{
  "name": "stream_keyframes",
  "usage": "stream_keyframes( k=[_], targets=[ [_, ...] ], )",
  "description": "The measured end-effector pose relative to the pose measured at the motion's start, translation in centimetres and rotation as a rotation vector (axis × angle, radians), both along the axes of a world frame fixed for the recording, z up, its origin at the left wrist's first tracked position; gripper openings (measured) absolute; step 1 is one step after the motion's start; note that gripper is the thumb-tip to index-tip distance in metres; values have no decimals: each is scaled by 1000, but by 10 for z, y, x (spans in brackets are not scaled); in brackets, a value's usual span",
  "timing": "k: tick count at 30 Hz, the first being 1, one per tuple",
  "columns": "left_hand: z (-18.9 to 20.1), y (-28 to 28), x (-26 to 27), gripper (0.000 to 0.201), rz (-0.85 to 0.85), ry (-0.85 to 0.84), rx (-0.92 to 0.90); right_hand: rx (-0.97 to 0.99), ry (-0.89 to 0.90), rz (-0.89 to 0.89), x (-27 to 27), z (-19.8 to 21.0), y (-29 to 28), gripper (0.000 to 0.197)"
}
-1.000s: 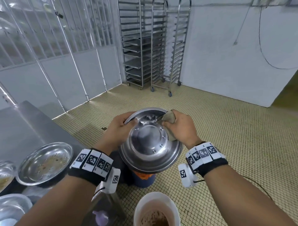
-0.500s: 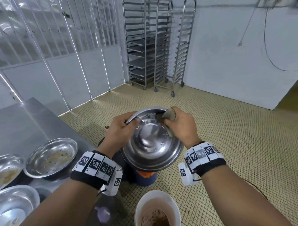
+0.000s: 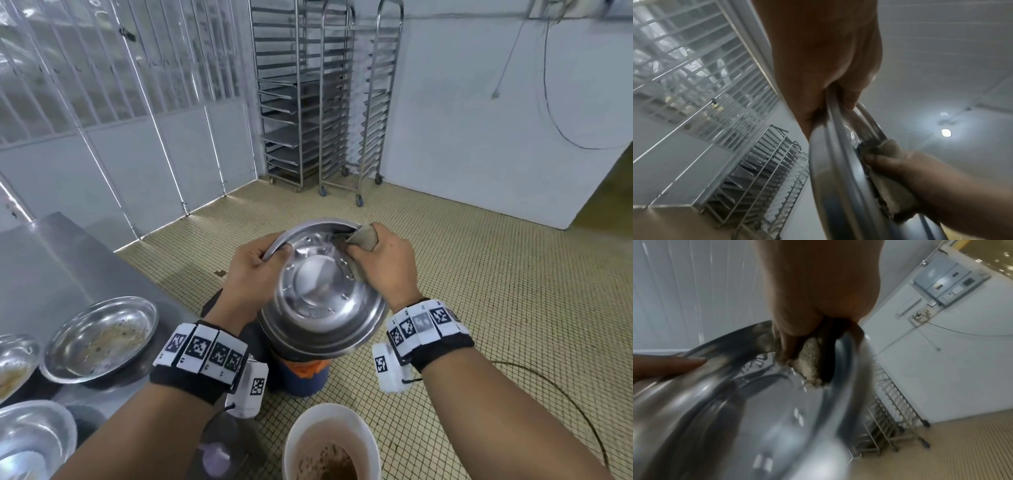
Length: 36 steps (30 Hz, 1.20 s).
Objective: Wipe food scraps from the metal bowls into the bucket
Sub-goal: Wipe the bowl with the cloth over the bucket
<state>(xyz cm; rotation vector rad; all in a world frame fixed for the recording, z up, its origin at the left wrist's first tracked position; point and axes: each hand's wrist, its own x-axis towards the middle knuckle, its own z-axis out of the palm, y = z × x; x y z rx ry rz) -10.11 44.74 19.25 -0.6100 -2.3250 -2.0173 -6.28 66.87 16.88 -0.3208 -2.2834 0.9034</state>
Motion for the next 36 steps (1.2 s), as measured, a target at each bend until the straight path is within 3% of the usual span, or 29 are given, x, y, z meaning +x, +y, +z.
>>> stream_keyframes(
  k=[4, 8, 11, 13, 15, 17, 21, 25, 27, 30, 34, 36],
  targets=[
    [-6, -2, -5, 27, 75, -49, 104, -275, 5, 7, 11, -13, -5, 23],
    [-5, -3, 1, 30, 2, 2, -49, -87, -55, 59, 6, -2, -1, 14],
    [-3, -2, 3, 28, -11, -4, 16, 23, -64, 70, 4, 13, 0, 17],
    [-5, -2, 0, 23, 81, -25, 132, -89, -7, 35, 4, 10, -2, 18],
    [-11, -1, -4, 20, 161, -40, 262, -319, 1, 30, 5, -3, -7, 17],
    [-18, 0, -5, 22, 162, -36, 297, -418, -18, 20, 6, -15, -11, 16],
    [-20, -7, -7, 20, 113, 31, 98, -337, -43, 42, 6, -10, -1, 14],
    [-8, -18, -17, 23, -48, 85, -231, 8, -137, 134, 5, 1, 3, 12],
    [-6, -20, -16, 23, -104, 114, -285, 122, -153, 165, 1, 1, -1, 13],
    [-12, -17, -14, 24, -33, 62, -122, 50, -58, 125, -2, 1, -6, 17],
    [-21, -10, -15, 26, 181, -18, 160, -266, -16, 26, 2, -14, -13, 15],
    [-22, -9, -16, 26, 208, -7, 183, -323, -24, -6, 2, -23, -14, 18]
  ],
)
